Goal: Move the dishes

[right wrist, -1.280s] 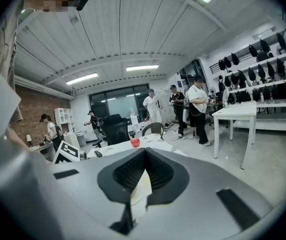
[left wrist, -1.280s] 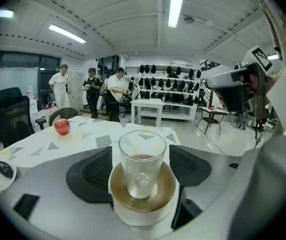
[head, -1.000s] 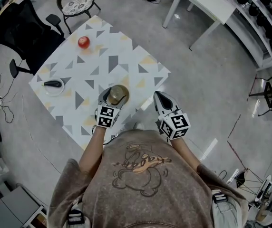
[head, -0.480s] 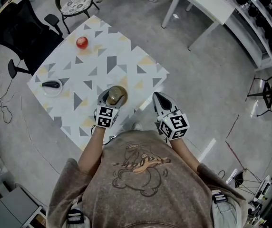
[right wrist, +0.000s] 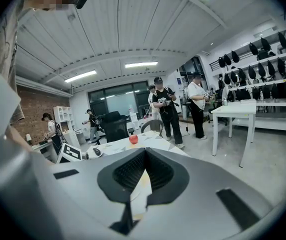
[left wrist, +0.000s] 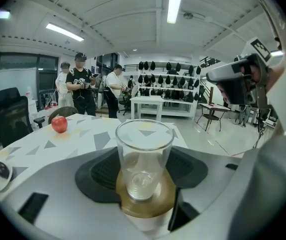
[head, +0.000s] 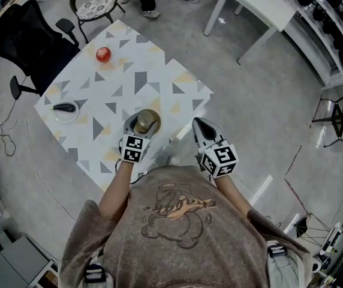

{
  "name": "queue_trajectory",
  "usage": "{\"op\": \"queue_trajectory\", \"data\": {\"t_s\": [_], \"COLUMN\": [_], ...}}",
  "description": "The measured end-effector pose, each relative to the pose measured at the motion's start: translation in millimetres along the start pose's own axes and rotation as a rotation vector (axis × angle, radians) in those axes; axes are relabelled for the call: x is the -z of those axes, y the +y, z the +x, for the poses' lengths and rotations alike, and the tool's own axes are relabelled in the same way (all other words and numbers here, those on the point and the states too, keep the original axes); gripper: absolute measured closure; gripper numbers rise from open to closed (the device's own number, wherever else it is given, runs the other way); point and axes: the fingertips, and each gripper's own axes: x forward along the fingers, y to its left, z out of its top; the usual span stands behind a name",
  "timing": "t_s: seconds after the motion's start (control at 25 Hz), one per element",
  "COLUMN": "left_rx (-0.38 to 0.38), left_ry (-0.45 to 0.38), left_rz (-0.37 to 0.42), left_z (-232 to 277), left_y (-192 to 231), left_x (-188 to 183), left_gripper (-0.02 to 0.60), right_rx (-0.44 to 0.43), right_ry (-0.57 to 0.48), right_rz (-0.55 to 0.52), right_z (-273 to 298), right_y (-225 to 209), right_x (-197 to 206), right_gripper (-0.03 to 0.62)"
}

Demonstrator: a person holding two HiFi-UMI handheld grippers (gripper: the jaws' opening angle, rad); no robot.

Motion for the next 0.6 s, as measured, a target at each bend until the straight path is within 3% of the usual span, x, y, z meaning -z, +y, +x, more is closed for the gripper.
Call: {"op": "queue_trajectory", "data": {"t_s": [0.6], "left_rx": [-0.019], "left_ry": [-0.045], "left_rz": [0.025], "left_z": [-12.4], "left_y": [5.6], "left_x": [-29.2], "left_gripper": [0.295], "right_rx": [-0.026], "right_ry": [0.015], "right_rz": [0.003], "right_z": [6.4], "right_y": [4.9], "right_x": [6.6], "right_gripper": [0.591]}}
